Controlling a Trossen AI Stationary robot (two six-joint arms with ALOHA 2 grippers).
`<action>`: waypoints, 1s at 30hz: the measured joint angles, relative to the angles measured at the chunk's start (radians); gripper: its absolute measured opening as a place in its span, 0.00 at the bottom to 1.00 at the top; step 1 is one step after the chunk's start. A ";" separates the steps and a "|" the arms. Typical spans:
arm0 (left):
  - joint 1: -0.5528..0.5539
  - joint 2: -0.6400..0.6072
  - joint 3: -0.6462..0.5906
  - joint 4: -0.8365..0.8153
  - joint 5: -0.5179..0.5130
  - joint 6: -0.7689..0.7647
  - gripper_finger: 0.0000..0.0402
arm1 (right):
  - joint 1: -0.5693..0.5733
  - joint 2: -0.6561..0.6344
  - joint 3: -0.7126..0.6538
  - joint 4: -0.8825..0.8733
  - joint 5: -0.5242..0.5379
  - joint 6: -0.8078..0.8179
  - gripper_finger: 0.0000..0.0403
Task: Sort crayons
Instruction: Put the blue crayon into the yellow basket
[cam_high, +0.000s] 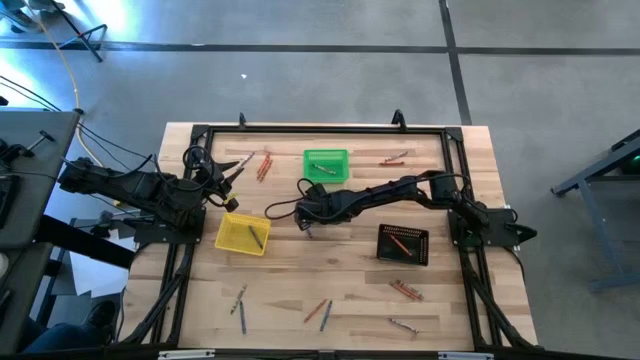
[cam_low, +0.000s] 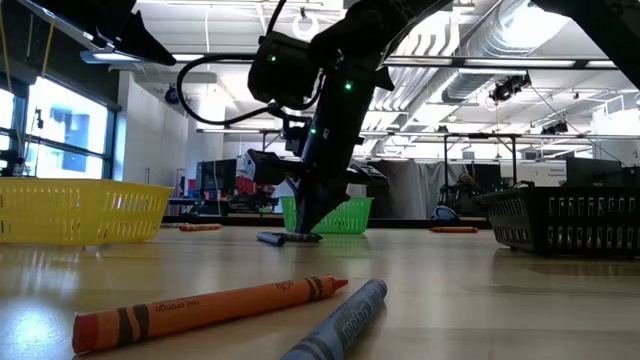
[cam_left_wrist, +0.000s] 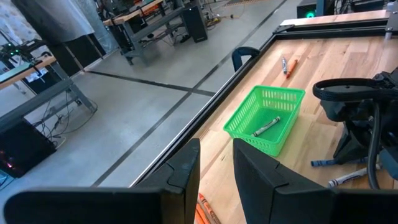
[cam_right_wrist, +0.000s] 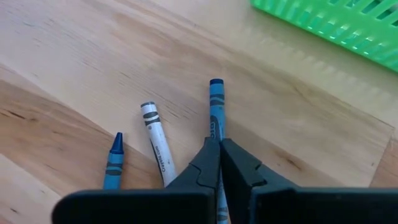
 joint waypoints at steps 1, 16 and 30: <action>0.000 0.000 0.000 0.000 0.000 0.000 0.21 | 0.000 0.000 0.000 0.000 0.000 0.000 0.01; 0.000 0.000 0.000 -0.004 0.000 0.000 0.21 | 0.003 0.032 0.003 0.010 -0.010 -0.001 0.01; 0.000 0.000 0.000 -0.007 0.000 -0.002 0.21 | 0.002 0.034 0.001 0.007 -0.040 -0.040 0.12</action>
